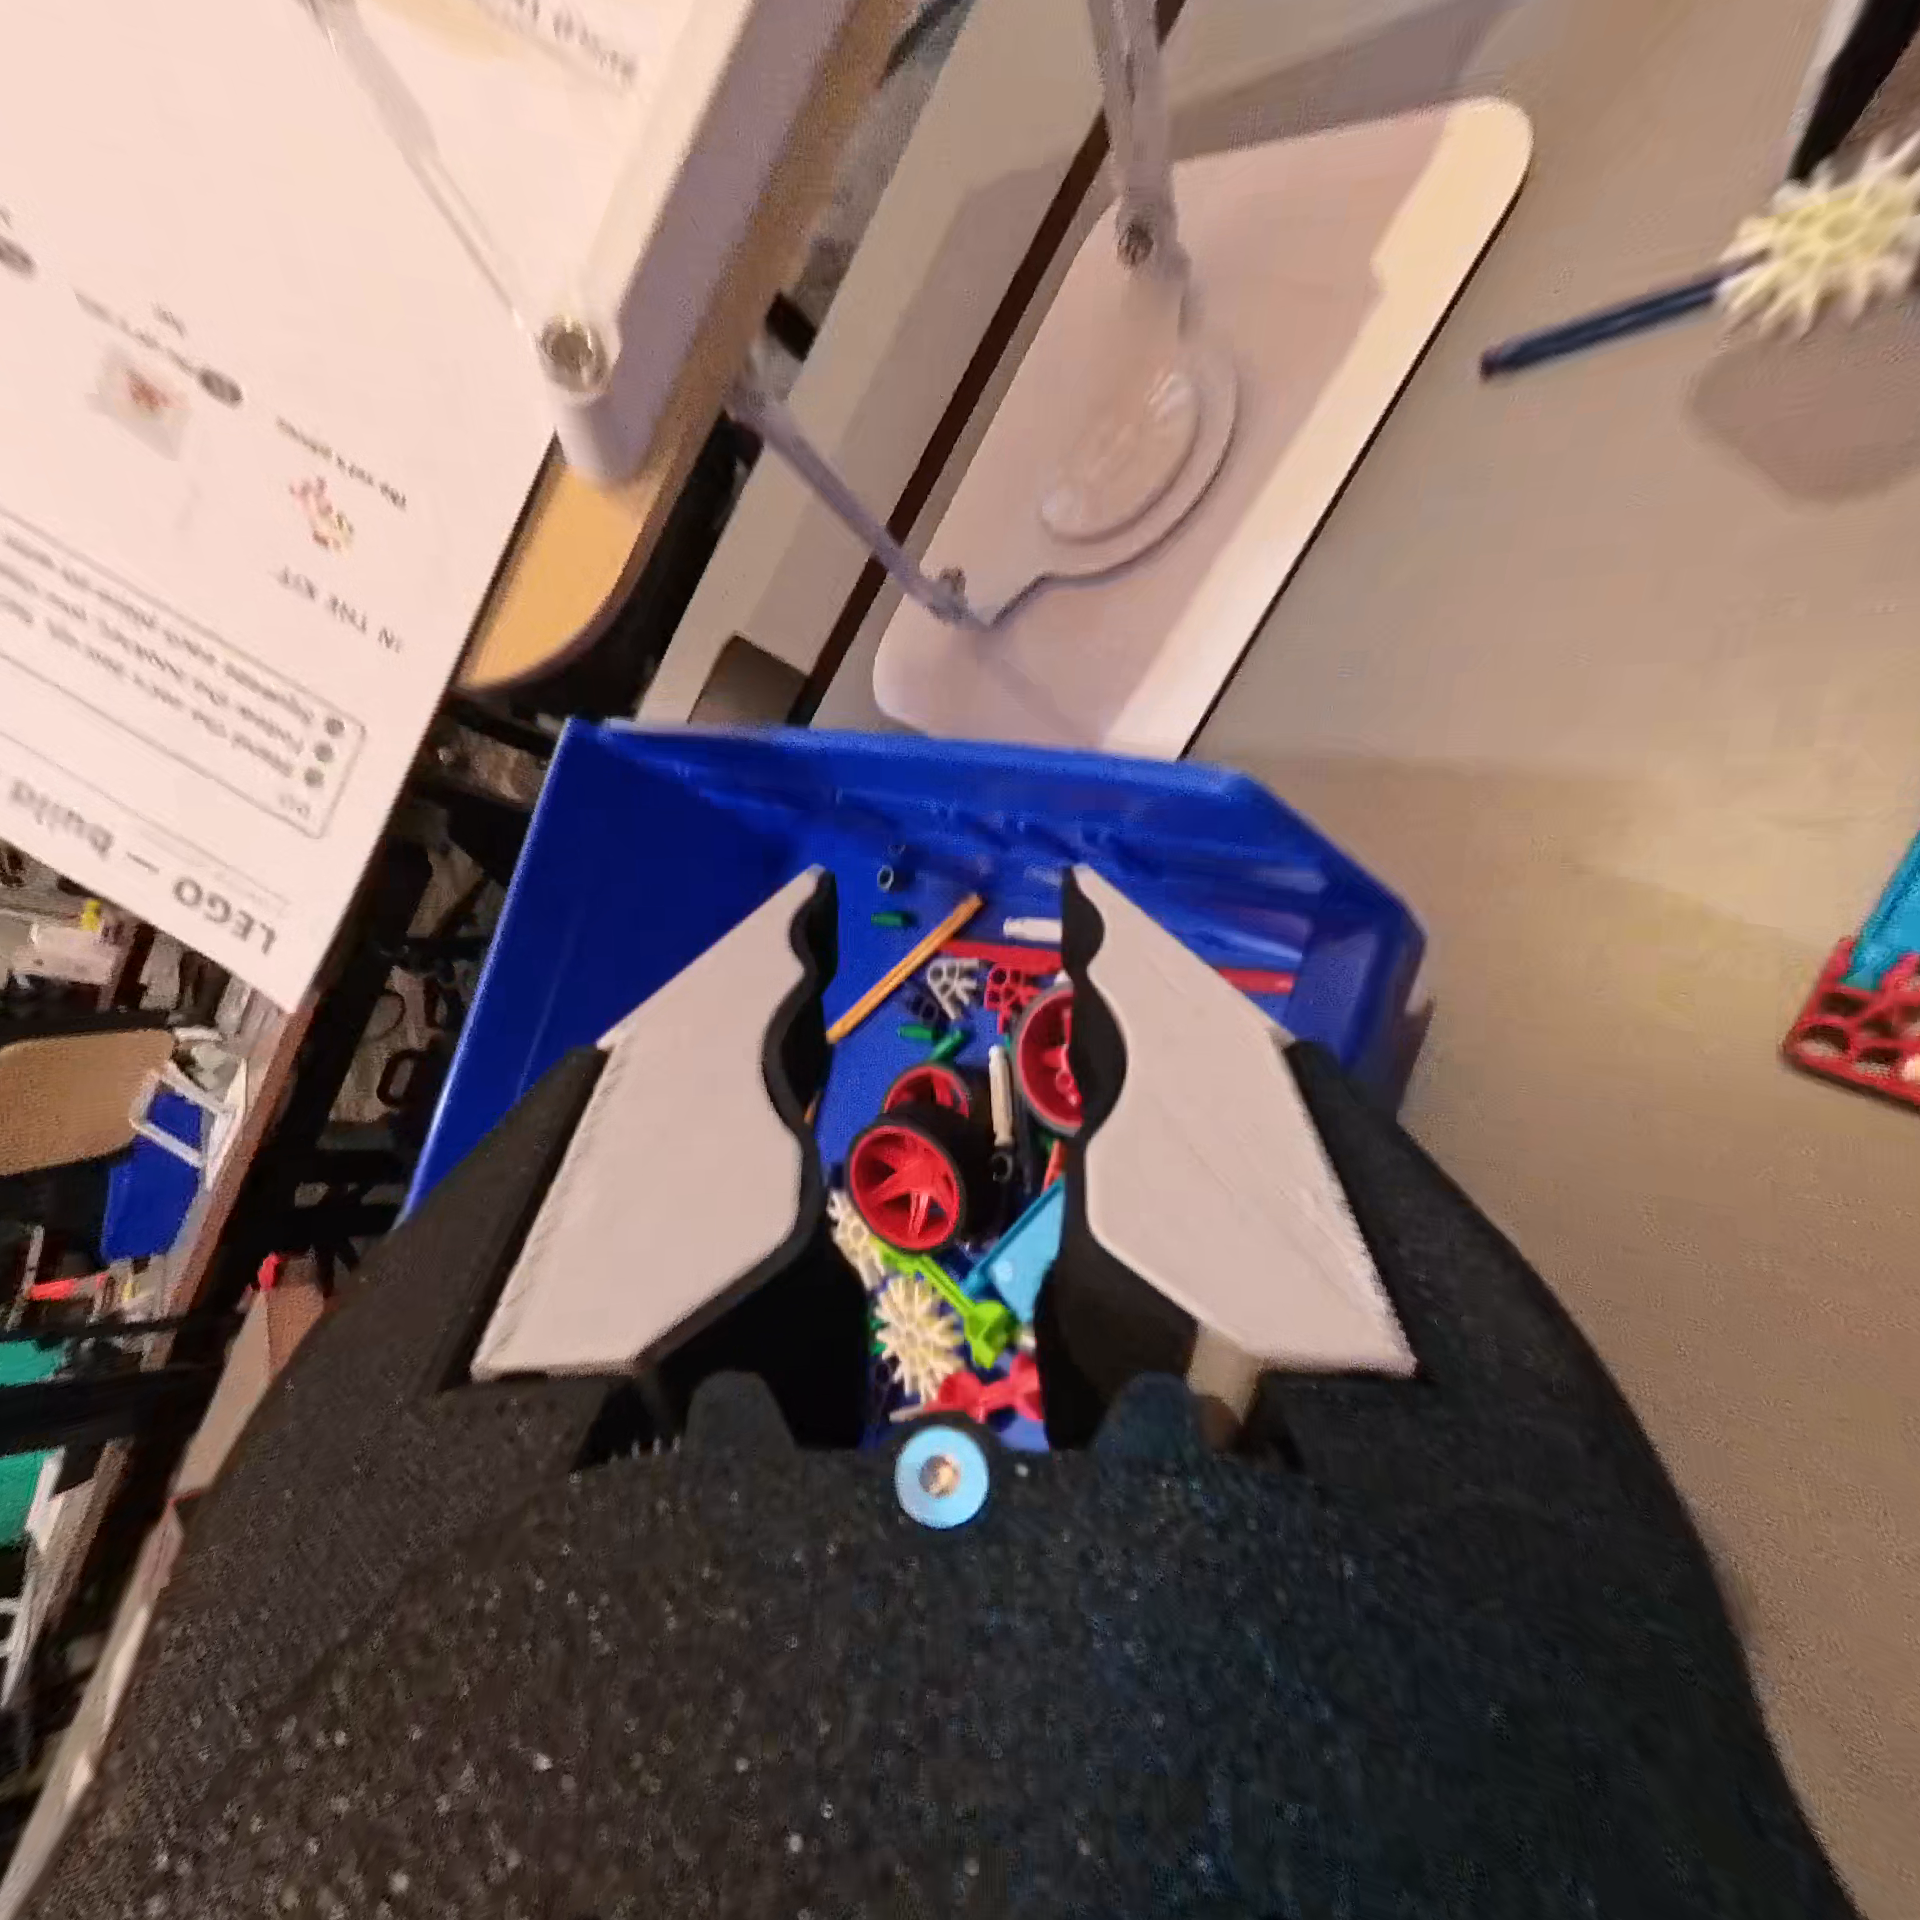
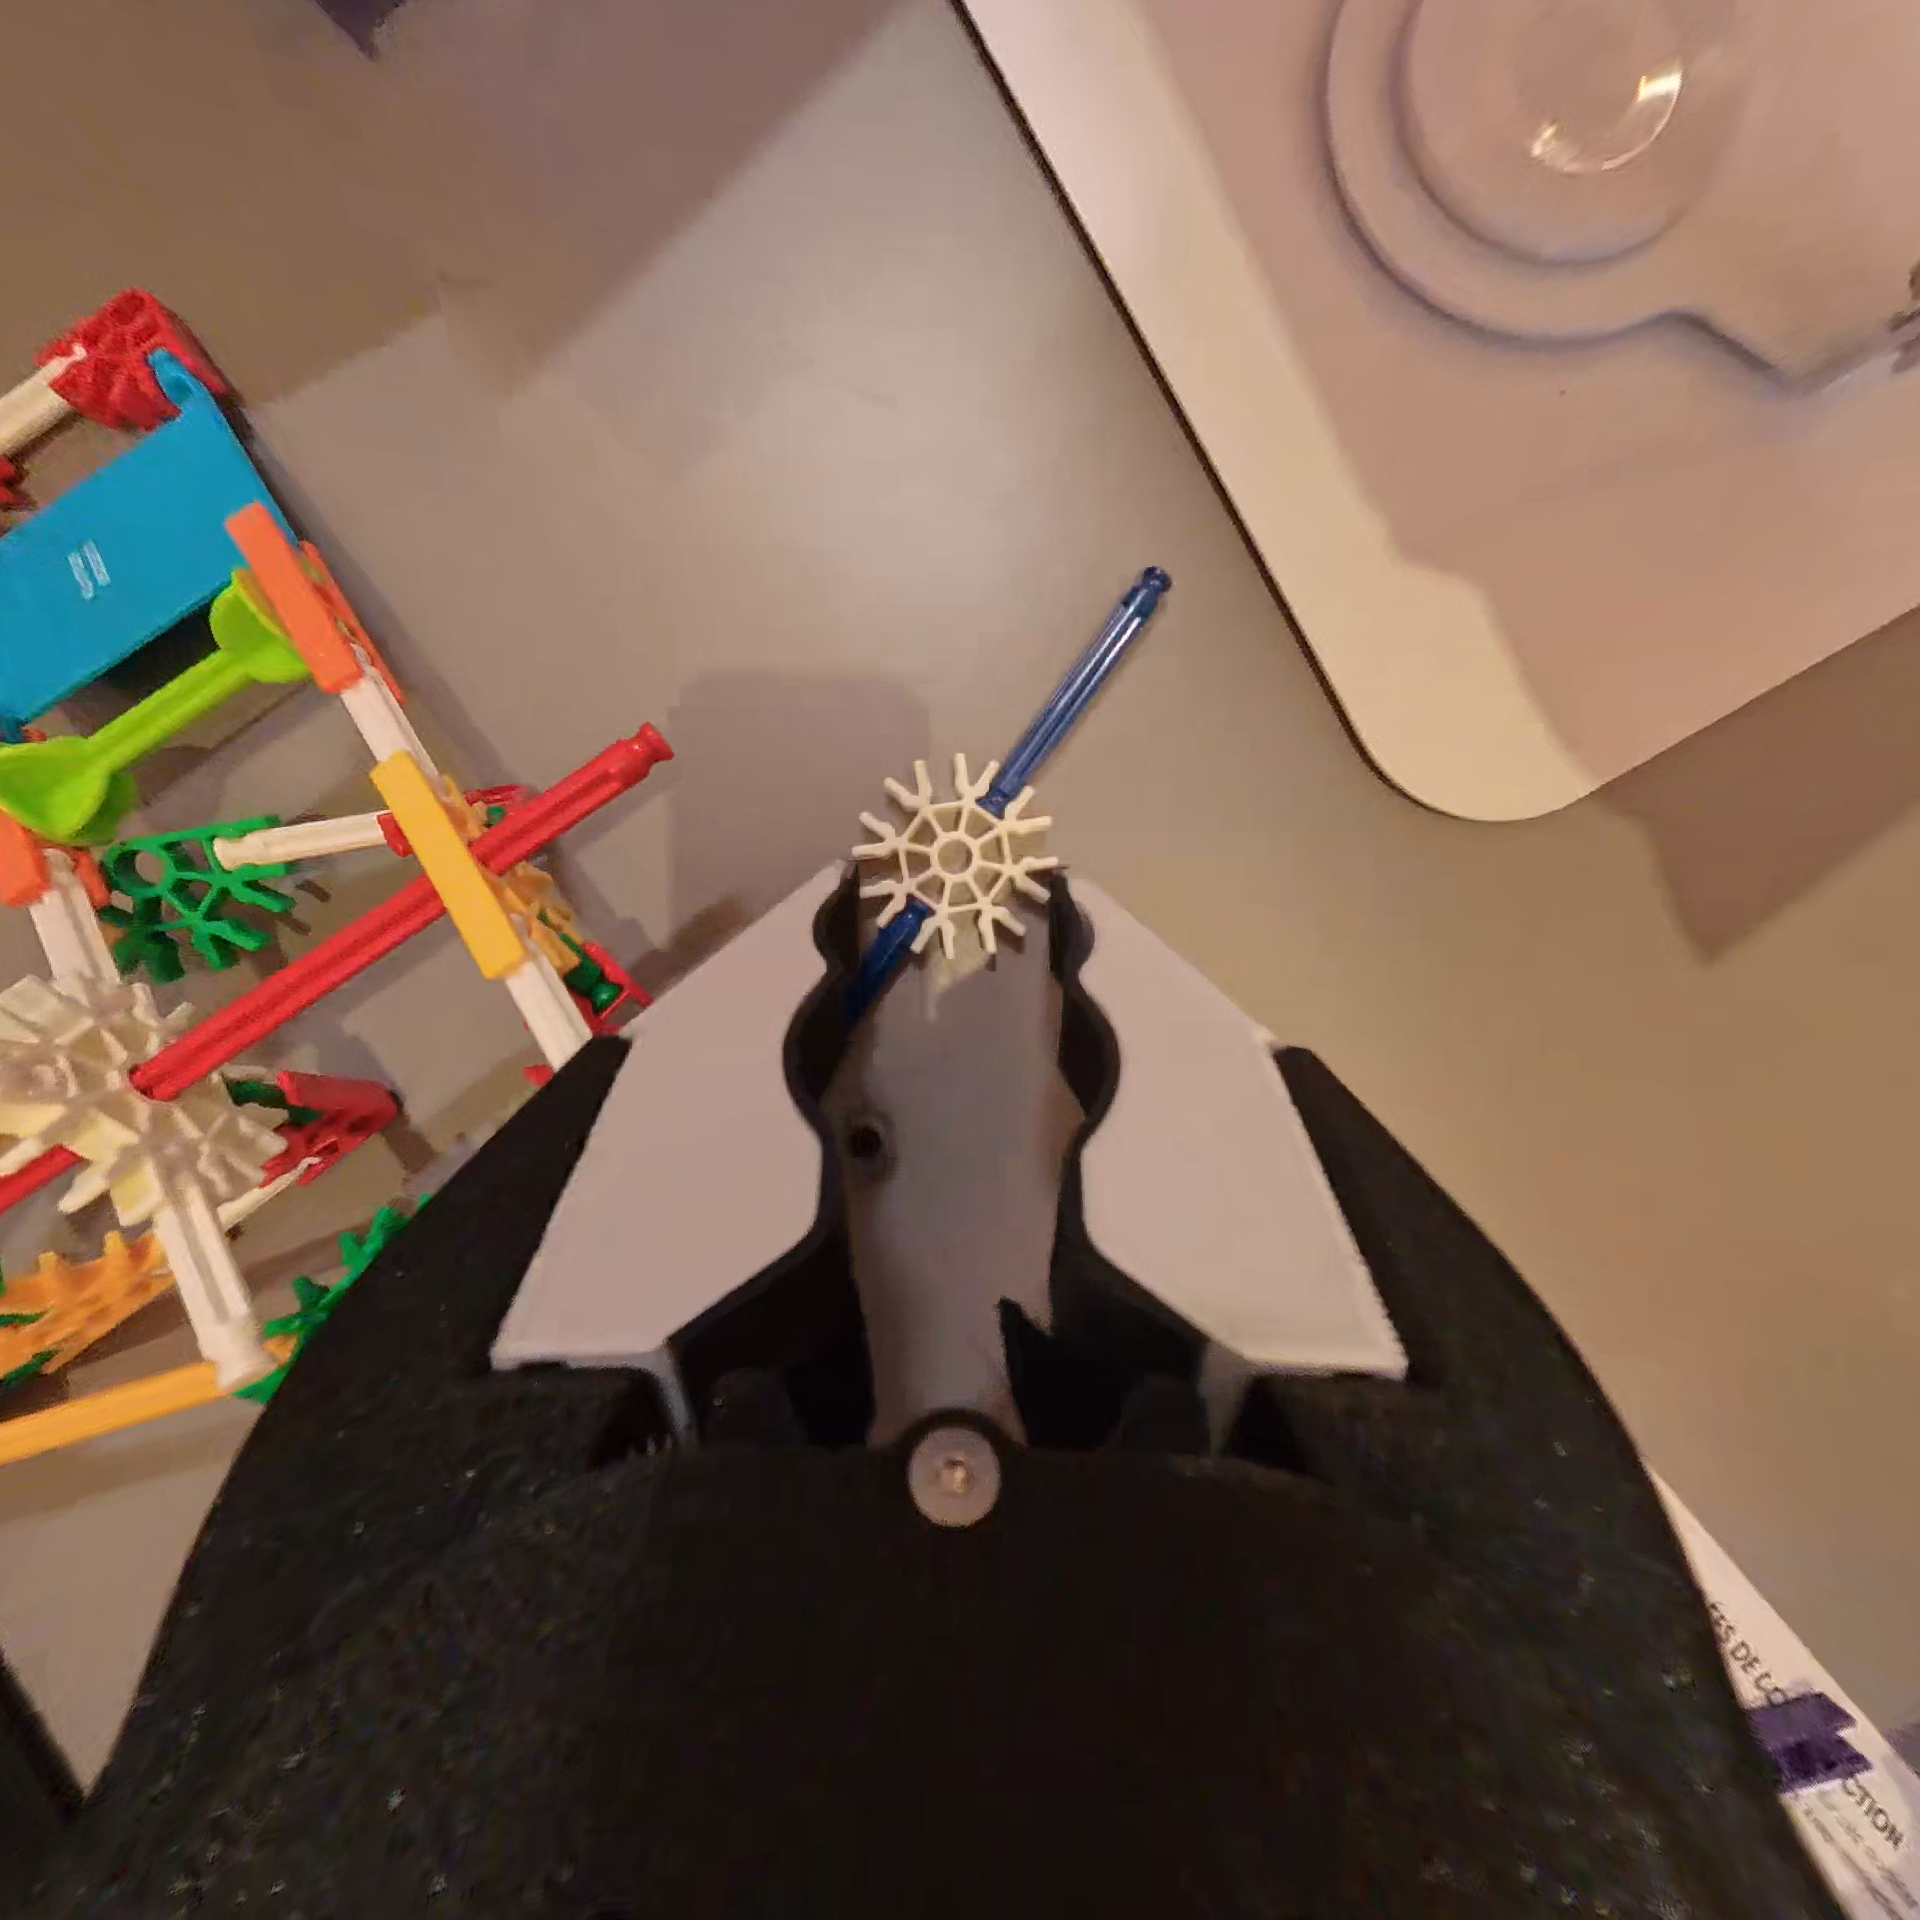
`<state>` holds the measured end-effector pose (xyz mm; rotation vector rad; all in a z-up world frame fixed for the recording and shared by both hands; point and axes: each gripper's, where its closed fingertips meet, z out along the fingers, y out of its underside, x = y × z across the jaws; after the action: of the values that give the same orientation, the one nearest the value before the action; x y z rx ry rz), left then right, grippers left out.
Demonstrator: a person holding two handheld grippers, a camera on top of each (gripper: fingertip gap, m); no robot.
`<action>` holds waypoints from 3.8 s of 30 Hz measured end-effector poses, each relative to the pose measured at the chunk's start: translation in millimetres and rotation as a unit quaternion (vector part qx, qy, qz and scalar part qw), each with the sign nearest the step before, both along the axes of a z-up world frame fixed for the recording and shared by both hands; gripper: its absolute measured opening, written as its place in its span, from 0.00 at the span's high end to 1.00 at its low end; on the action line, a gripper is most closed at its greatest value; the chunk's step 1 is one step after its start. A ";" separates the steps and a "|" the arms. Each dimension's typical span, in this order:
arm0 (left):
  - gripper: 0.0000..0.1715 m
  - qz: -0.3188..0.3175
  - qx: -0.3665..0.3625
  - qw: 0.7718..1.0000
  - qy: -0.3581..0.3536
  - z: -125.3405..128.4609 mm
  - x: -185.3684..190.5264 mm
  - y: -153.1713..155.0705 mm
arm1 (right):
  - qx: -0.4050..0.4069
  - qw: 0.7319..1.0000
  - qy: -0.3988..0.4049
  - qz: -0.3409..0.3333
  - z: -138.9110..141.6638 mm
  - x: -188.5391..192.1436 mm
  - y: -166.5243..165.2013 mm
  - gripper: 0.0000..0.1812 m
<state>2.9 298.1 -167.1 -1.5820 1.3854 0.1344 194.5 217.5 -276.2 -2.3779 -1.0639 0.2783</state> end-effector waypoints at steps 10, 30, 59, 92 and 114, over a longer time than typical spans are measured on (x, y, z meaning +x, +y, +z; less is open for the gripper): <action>0.71 -0.078 0.053 0.995 0.025 4.6 48.4 -35.5 | 0.082 0.996 0.012 0.026 23.1 -9.5 0.2 0.81; 0.99 -0.250 -0.194 0.872 -0.374 106.1 101.1 -103.3 | 0.467 0.870 -0.009 0.160 170.6 -87.8 -39.6 0.77; 1.00 -0.204 0.302 0.904 -0.222 136.3 94.5 -117.1 | 0.200 0.904 0.378 -0.021 182.8 -85.1 -11.0 0.98; 0.99 -0.293 -0.369 0.786 -0.400 86.4 130.8 -145.6 | 0.458 0.854 0.224 0.104 226.2 -97.1 -44.6 0.97; 0.99 -0.344 -0.117 0.918 -0.160 52.8 130.7 -162.2 | 0.332 0.881 0.259 0.215 193.2 -114.2 -79.5 0.98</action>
<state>133.6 135.9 -114.3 -1.1402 1.6444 -0.7075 80.3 138.0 -82.9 -1.3367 -1.1630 0.5624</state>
